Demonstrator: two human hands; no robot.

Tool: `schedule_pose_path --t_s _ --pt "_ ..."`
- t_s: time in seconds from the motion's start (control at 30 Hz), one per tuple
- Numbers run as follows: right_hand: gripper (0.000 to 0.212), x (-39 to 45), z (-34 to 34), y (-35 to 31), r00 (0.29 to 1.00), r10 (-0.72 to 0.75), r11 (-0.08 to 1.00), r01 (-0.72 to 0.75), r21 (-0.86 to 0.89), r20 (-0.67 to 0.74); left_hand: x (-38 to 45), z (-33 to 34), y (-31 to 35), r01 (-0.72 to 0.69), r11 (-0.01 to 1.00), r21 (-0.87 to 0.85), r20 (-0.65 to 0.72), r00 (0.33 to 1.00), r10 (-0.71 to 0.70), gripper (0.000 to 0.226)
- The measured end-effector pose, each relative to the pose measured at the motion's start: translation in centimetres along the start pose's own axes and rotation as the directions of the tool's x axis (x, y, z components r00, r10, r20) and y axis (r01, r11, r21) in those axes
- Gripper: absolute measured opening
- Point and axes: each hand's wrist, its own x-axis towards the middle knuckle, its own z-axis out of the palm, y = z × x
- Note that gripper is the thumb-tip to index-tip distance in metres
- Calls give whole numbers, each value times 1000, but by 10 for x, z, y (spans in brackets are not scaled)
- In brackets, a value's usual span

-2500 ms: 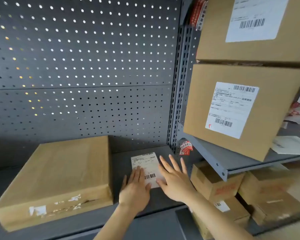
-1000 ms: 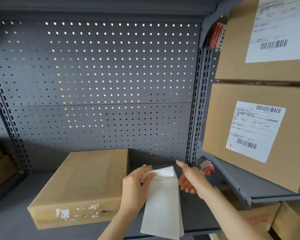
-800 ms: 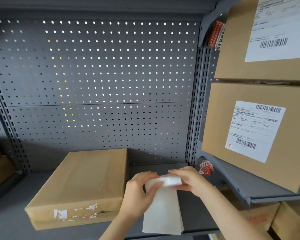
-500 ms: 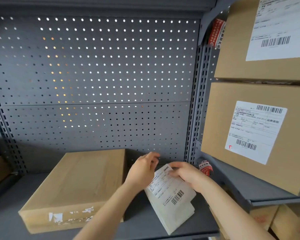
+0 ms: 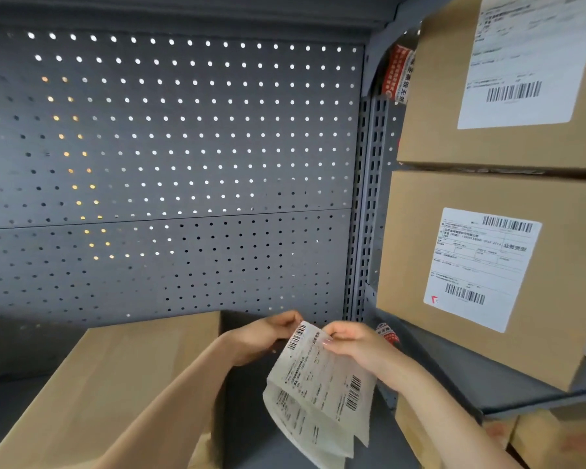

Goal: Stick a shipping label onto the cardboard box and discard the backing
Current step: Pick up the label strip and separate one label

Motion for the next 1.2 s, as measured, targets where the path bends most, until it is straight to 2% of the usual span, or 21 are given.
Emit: schedule_pose_path --t_s 0.07,0.33,0.57,0.63,0.8,0.93,1.0,1.13,1.2 --pt "16 -1 -1 3 998 9 1000 -9 2 -66 2 0 0 -19 999 -46 -21 1000 18 19" --pt "23 -11 11 19 967 109 985 -75 153 -229 15 9 -9 15 997 80 -181 984 0 22" --pt "15 -17 18 22 957 90 993 -65 97 -277 19 10 -16 39 976 212 -158 987 -5 25" --pt "11 -19 17 21 965 85 995 -66 81 -249 19 9 -16 41 973 226 -145 989 -8 24" --pt "26 -21 8 13 984 163 986 -161 31 -72 13 4 -9 101 992 79 -124 988 -91 26" --pt "30 -21 5 15 972 187 979 -196 -56 -146 8 4 -10 110 993 50 -72 992 -106 31" --pt "27 -21 7 16 967 181 981 -191 -41 -178 6 4 -11 115 992 47 -64 992 -112 36" --pt "25 -20 13 21 963 179 983 -185 -10 -200 2 -1 -11 56 998 -19 -33 998 -57 26" --pt "25 -20 14 22 961 178 984 -181 8 -211 1 -4 -8 38 995 -88 -29 999 -41 29"
